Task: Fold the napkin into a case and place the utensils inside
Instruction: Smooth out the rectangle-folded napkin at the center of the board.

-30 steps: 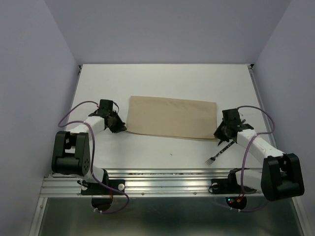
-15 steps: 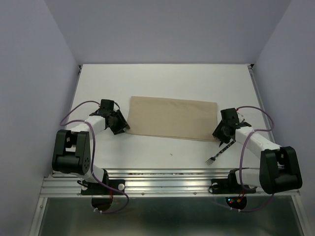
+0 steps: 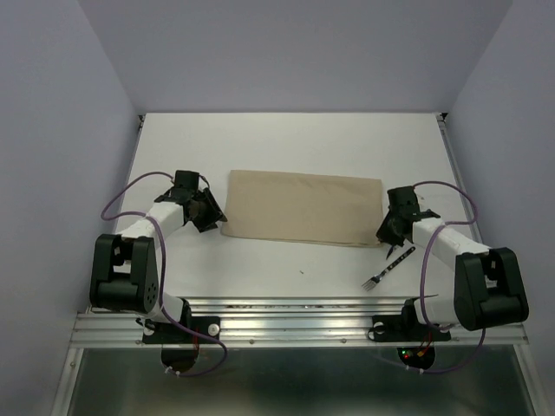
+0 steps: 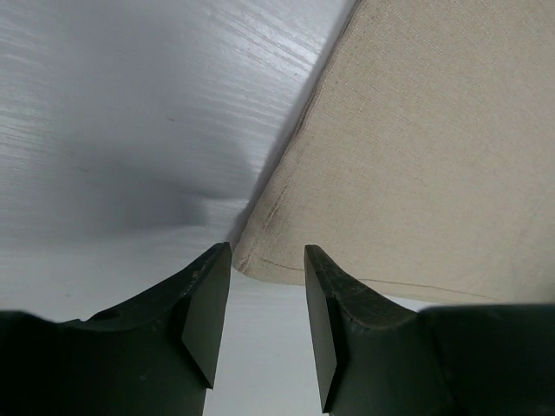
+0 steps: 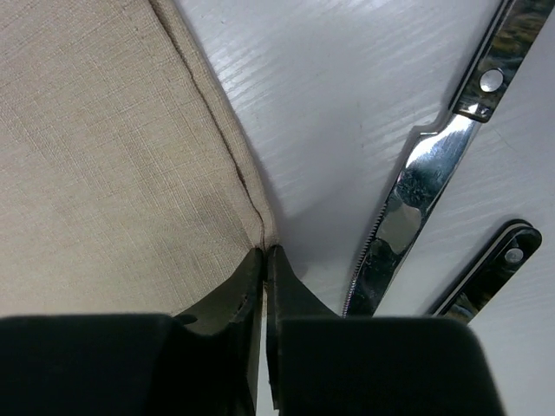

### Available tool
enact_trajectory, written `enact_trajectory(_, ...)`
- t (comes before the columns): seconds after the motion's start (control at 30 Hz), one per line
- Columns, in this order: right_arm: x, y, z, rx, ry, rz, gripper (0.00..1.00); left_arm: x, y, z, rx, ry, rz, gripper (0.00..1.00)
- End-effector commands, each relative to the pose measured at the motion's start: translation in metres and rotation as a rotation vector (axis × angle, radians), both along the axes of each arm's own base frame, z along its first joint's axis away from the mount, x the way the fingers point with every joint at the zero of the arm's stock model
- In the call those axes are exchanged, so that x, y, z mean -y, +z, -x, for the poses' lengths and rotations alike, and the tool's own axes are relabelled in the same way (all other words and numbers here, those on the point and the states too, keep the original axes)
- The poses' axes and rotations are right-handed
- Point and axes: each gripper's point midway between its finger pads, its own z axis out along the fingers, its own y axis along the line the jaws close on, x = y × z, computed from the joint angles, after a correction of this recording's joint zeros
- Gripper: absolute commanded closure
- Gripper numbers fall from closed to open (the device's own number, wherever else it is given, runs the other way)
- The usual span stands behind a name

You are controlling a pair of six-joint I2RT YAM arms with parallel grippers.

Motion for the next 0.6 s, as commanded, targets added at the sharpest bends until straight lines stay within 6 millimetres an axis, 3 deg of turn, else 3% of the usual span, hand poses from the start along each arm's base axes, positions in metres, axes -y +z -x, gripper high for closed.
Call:
enact_trajectory(0.0,-0.017,-0.007,-0.005,-0.002,0.075,-0.066,0.99,0.001,0.03,-0.014,0.084,-0.015,-0.004,0.5)
enact_trajectory(0.1,-0.024,-0.008,-0.009,0.005,0.094,-0.087,0.99,0.003,0.034,-0.015,0.09,-0.019,0.001,0.5)
enact_trajectory(0.3,-0.057,-0.007,-0.018,0.011,0.217,-0.136,0.99,0.008,0.041,-0.019,0.107,-0.03,0.01,0.5)
enact_trajectory(0.37,-0.055,-0.007,-0.021,0.004,0.214,-0.12,0.99,0.012,0.041,-0.023,0.109,-0.038,0.018,0.5)
enact_trajectory(0.43,-0.041,-0.005,-0.024,0.008,0.178,-0.047,0.98,0.019,0.047,-0.03,0.122,-0.051,0.035,0.5)
enact_trajectory(0.47,-0.037,0.001,-0.028,0.027,0.163,-0.03,0.91,0.024,0.047,-0.035,0.126,-0.064,0.04,0.5)
enact_trajectory(0.5,-0.032,0.005,-0.03,0.034,0.154,0.001,0.63,0.028,0.048,-0.038,0.13,-0.07,0.044,0.5)
enact_trajectory(0.53,-0.031,0.011,-0.034,0.048,0.151,0.008,0.49,0.032,0.06,-0.049,0.159,-0.076,0.051,0.5)
enact_trajectory(0.57,-0.031,0.017,-0.038,0.065,0.153,0.01,0.47,0.037,0.057,-0.054,0.15,-0.086,0.053,0.5)
